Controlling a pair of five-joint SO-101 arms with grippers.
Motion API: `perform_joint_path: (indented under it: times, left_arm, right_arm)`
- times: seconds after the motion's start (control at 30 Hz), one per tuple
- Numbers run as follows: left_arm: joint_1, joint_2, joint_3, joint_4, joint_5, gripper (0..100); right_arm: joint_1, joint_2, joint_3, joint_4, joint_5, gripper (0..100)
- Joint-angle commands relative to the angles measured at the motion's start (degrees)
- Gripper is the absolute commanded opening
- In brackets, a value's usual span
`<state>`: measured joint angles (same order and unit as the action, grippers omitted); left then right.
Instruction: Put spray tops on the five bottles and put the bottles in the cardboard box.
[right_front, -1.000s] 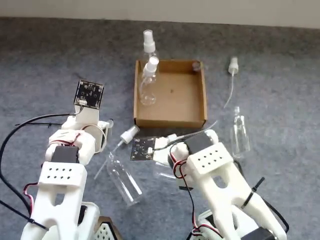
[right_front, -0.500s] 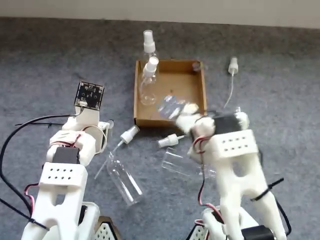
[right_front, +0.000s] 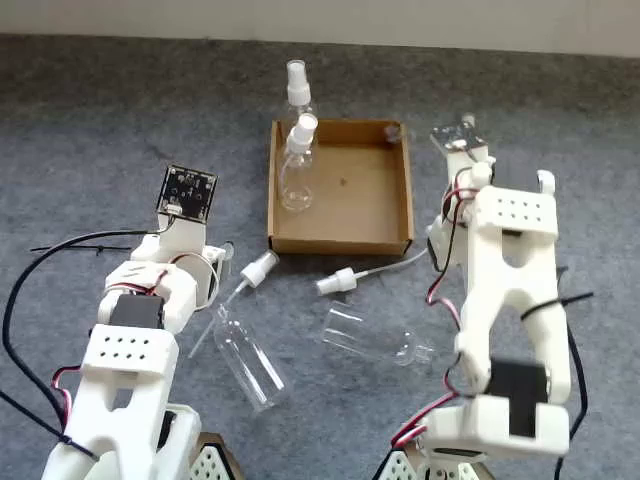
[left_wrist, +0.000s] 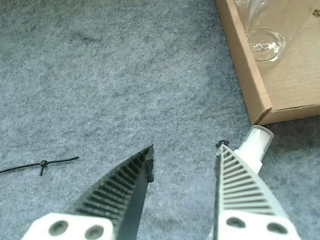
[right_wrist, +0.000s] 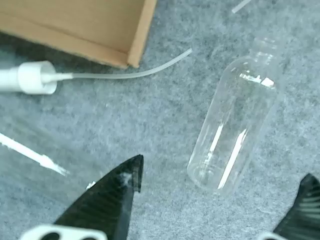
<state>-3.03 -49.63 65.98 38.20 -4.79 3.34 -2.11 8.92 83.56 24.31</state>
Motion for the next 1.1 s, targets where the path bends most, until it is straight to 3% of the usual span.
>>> perform_joint_path:
  times: [0.0, 0.3, 0.5, 0.7, 1.07]
  left_arm:
    - [1.2, -0.6, -0.1, -1.1, 0.4, 20]
    - [1.2, -0.9, -0.1, -0.8, 0.4, 20]
    - [1.2, -0.7, -0.1, -0.9, 0.4, 20]
    - [1.2, -0.7, -0.1, -0.9, 0.4, 20]
    - [1.2, -0.7, -0.1, -0.9, 0.4, 20]
  right_arm:
    - [1.2, 7.1, -9.8, -0.7, -4.0, 39.2]
    - [1.0, 29.7, -25.8, -0.2, -8.5, 39.0]
    - [1.0, 40.0, -31.5, -0.1, -8.2, 22.4]
    - [5.8, 41.1, -33.6, 1.8, -8.2, 17.3]
    - [5.4, 36.6, -43.8, 11.7, -8.2, 34.6]
